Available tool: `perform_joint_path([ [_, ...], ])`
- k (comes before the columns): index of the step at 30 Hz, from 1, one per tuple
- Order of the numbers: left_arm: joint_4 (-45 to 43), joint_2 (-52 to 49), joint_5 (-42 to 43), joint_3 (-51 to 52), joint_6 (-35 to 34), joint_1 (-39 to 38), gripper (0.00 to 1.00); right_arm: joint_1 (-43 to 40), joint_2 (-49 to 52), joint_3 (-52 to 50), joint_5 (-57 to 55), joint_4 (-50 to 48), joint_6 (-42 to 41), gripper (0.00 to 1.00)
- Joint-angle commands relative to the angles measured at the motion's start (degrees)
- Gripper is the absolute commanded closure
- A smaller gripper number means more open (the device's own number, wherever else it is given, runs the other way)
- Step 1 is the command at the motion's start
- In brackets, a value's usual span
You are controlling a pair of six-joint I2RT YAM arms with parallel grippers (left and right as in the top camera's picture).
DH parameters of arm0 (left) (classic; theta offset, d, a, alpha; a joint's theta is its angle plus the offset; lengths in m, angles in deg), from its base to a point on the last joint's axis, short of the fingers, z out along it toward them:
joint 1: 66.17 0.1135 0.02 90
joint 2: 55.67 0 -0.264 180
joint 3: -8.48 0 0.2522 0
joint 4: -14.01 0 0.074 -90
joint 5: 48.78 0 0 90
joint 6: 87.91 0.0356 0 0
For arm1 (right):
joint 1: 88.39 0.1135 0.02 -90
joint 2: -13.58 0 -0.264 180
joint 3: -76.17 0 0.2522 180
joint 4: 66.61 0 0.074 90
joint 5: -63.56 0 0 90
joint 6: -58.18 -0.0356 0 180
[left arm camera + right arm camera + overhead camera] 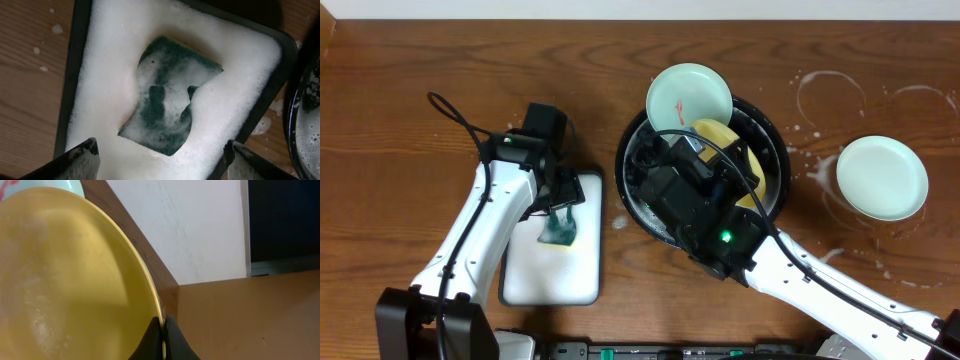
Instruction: Clean dirty plates on tray and stack at the side
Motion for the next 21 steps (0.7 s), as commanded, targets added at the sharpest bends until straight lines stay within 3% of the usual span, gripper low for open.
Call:
perform_joint_path([
  [1,0.33,0.2,-0.24,-0.85,0.33,0.2,0.2,-0.31,-1.31,0.39,0.94,-0.22,-1.38,0.99],
  [7,0.33,0.2,-0.24,-0.85,0.33,0.2,0.2,-4.0,-1.22,0.35,14.29,0.2,-6.32,0.99],
  [11,0.33,0.2,-0.24,-0.85,0.33,0.2,0.19,-4.81,-1.2,0.31,2.49,-0.37,-8.44,0.99],
  [13,0.33,0.2,-0.24,-0.85,0.33,0.2,0.2,-4.17,-1.27,0.31,8.44,-0.02,-6.29,0.99],
  [15,0.33,0.2,-0.24,-0.85,0.33,0.2,0.2,-3.48,-0.96,0.24,7.15,1.14,-3.3,0.99],
  [17,0.33,0.2,-0.24,-0.85,0.33,0.2,0.2,-4.37,-0.87,0.24,2.43,0.09,-6.86,0.99],
  [21,0.33,0.2,-0.24,-0.85,0.33,0.2,0.2,-4.66,-0.87,0.24,8.7,0.28,-6.43,0.99],
])
